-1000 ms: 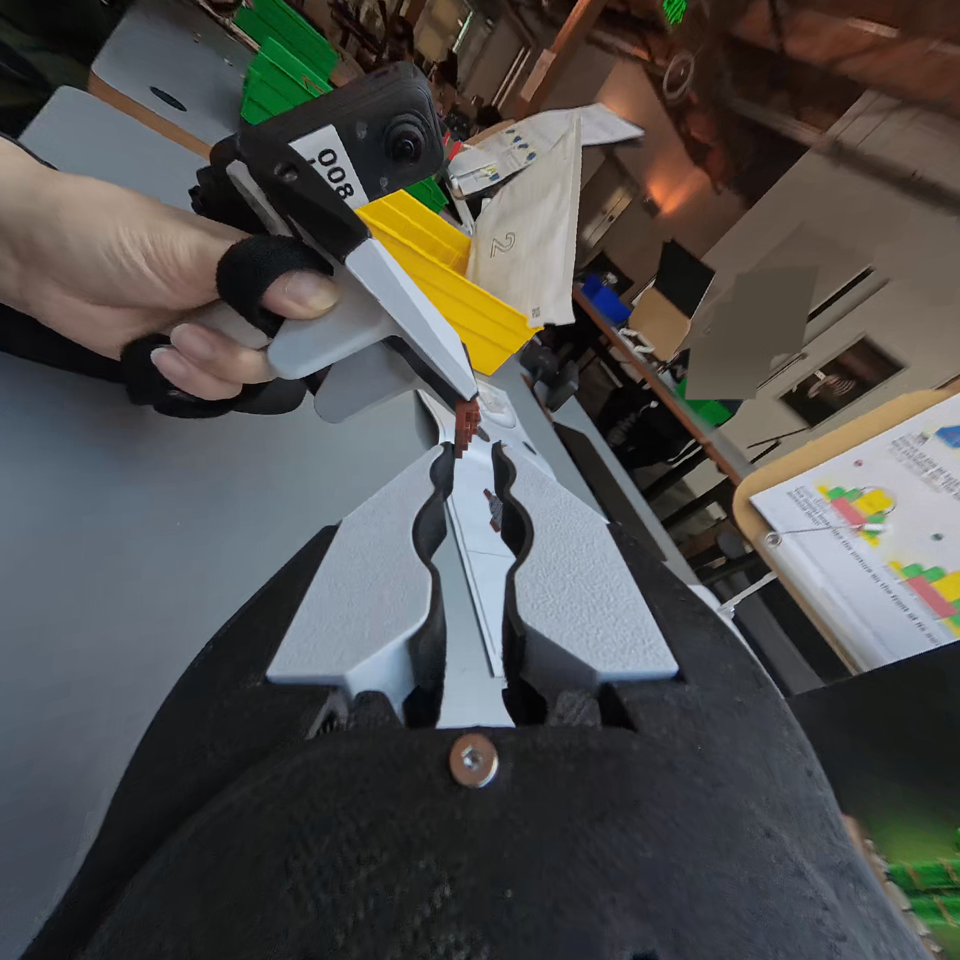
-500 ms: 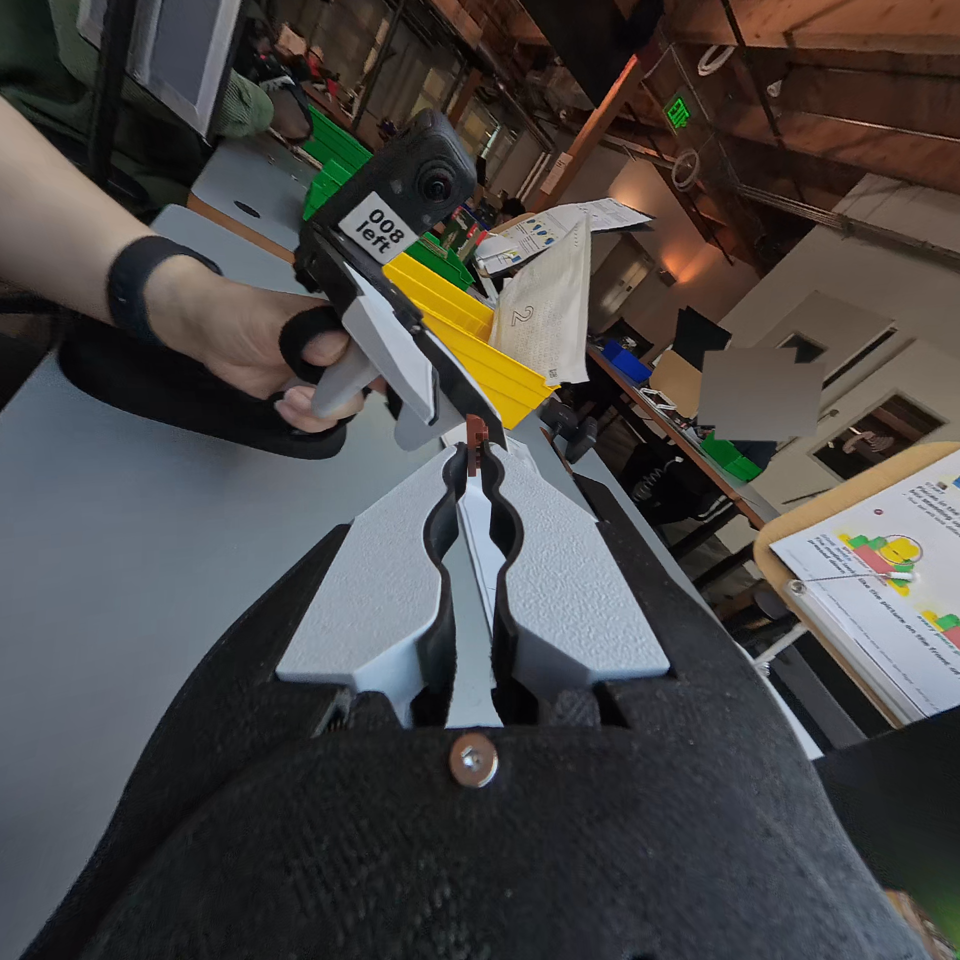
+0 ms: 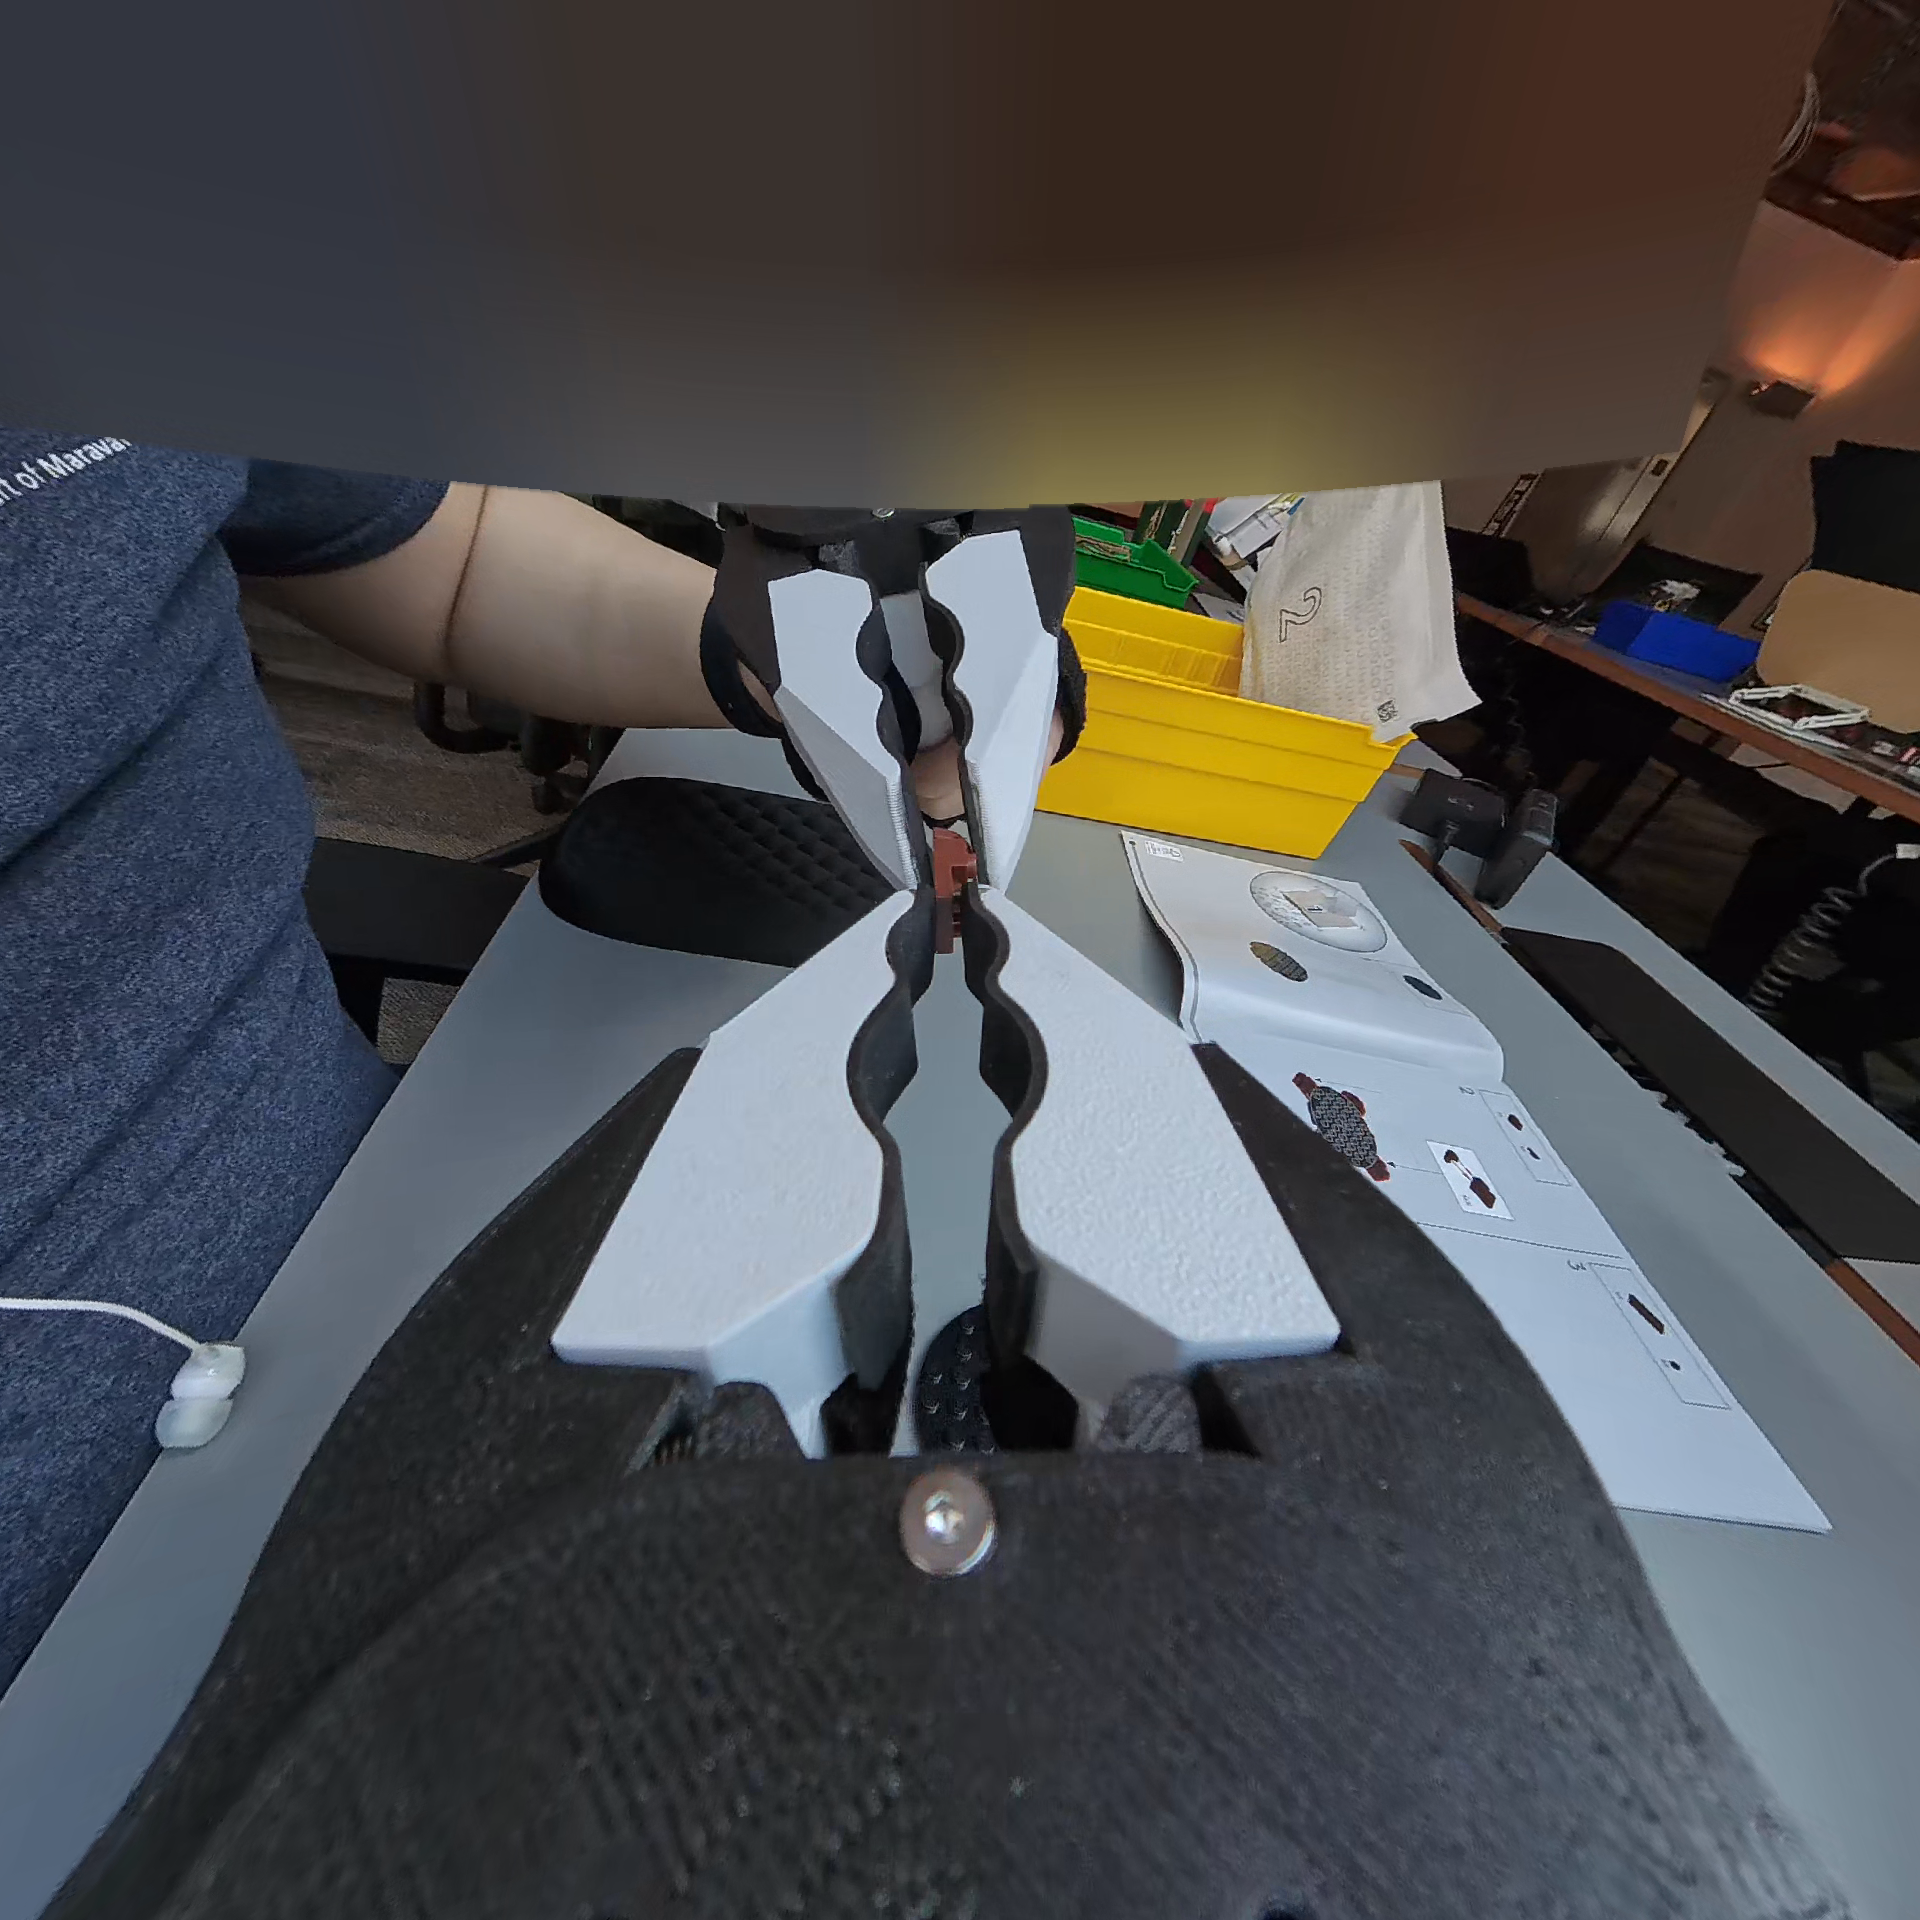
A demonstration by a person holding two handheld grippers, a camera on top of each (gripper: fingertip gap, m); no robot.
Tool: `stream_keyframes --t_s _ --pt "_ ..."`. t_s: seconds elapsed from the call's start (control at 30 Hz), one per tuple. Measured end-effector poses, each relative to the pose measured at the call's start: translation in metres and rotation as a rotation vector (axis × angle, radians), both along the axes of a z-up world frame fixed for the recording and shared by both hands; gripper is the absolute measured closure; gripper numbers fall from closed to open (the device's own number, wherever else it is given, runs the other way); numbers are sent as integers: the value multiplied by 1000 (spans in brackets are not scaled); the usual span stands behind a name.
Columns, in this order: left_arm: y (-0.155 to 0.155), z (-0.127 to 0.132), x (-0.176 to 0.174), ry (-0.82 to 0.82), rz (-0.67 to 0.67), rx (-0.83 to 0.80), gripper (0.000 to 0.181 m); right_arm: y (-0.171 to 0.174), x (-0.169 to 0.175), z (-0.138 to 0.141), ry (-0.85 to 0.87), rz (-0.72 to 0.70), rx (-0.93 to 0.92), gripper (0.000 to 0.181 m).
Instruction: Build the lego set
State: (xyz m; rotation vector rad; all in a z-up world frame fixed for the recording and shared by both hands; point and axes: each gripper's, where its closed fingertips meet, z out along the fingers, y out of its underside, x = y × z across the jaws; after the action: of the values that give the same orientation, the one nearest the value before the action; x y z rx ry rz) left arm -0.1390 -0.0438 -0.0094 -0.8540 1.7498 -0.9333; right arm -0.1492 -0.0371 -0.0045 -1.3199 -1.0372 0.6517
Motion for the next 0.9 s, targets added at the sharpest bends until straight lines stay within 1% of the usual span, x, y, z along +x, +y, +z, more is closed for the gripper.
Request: stream_keyframes --t_s 0.13,0.23,0.37,0.47,0.6,0.9 --pt "-2 2 0 -7 -13 -29 176 -2 1 1 23 29 7 177" --pt "-2 7 -2 -31 -21 -97 175 0 4 2 43 28 -3 175" --pt "-5 4 -2 -21 -37 -132 176 -3 -2 0 11 35 33 169" --pt "-7 3 -2 -15 -50 -149 175 -6 -3 -1 1 40 46 178" --pt "-10 2 -4 -8 -75 -201 175 -9 -4 -1 9 68 25 178" --pt "-10 2 -6 -1 -84 -217 173 -8 -6 -6 -9 72 15 178"
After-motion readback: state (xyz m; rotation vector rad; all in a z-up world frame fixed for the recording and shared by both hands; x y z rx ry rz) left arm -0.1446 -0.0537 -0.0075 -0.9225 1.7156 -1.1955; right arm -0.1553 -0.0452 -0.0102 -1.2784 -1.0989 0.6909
